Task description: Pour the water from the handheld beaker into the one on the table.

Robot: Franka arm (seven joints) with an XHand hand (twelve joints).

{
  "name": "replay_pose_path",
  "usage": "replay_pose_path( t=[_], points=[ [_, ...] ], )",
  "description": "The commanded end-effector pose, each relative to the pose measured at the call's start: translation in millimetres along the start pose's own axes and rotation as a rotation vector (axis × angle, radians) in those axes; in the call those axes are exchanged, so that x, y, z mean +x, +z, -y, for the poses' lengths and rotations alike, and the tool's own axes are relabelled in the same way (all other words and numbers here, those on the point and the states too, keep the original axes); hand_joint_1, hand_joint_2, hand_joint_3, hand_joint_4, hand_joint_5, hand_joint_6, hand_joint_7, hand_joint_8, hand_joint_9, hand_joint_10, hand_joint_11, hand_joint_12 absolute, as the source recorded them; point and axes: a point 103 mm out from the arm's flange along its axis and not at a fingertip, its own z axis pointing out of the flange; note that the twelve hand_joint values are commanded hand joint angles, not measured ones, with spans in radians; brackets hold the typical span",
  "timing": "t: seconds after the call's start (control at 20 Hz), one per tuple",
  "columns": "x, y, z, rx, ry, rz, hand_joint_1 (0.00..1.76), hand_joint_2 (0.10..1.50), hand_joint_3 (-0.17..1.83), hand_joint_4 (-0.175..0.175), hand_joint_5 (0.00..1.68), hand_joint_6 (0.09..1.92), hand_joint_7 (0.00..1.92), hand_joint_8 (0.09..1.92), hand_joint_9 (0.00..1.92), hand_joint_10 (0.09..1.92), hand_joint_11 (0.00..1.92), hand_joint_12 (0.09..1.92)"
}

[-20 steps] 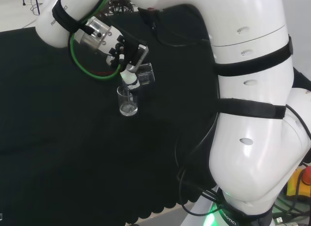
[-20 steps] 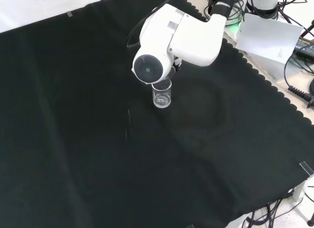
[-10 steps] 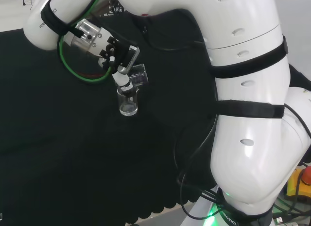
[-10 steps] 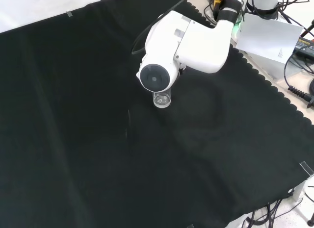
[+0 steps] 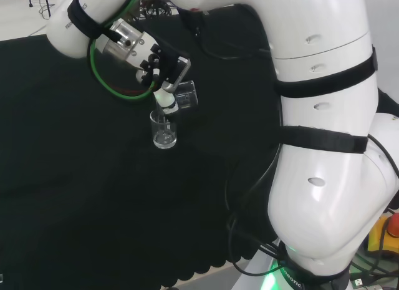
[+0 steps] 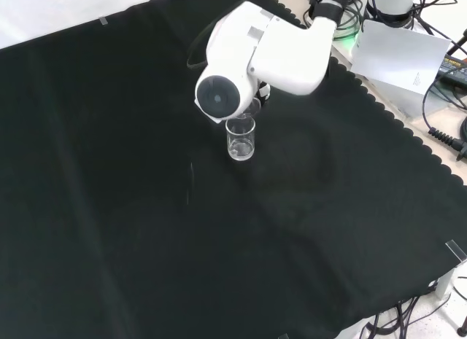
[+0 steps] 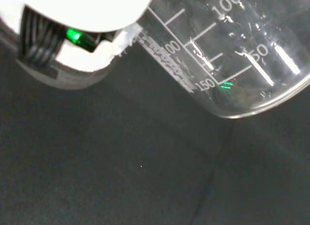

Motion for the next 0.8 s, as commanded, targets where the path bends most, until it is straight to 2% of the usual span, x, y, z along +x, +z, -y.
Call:
replay_pose_path(
  t=[0.05, 0.4, 0.8],
  points=[
    [-14, 14, 1, -0.132, -0.04, -0.168, 1.43, 0.64, 0.55, -0.175, 1.42, 0.31, 1.37, 0.45, 1.63, 0.09, 1.44, 0.54],
    [-30, 29, 1, -0.252, -0.075, -0.306, 1.43, 0.64, 0.55, -0.175, 1.41, 0.31, 1.36, 0.46, 1.63, 0.09, 1.44, 0.54],
    [-36, 38, -6, -0.373, -0.111, -0.475, 1.43, 0.65, 0.54, -0.175, 1.41, 0.32, 1.36, 0.47, 1.62, 0.09, 1.44, 0.54]
  ],
)
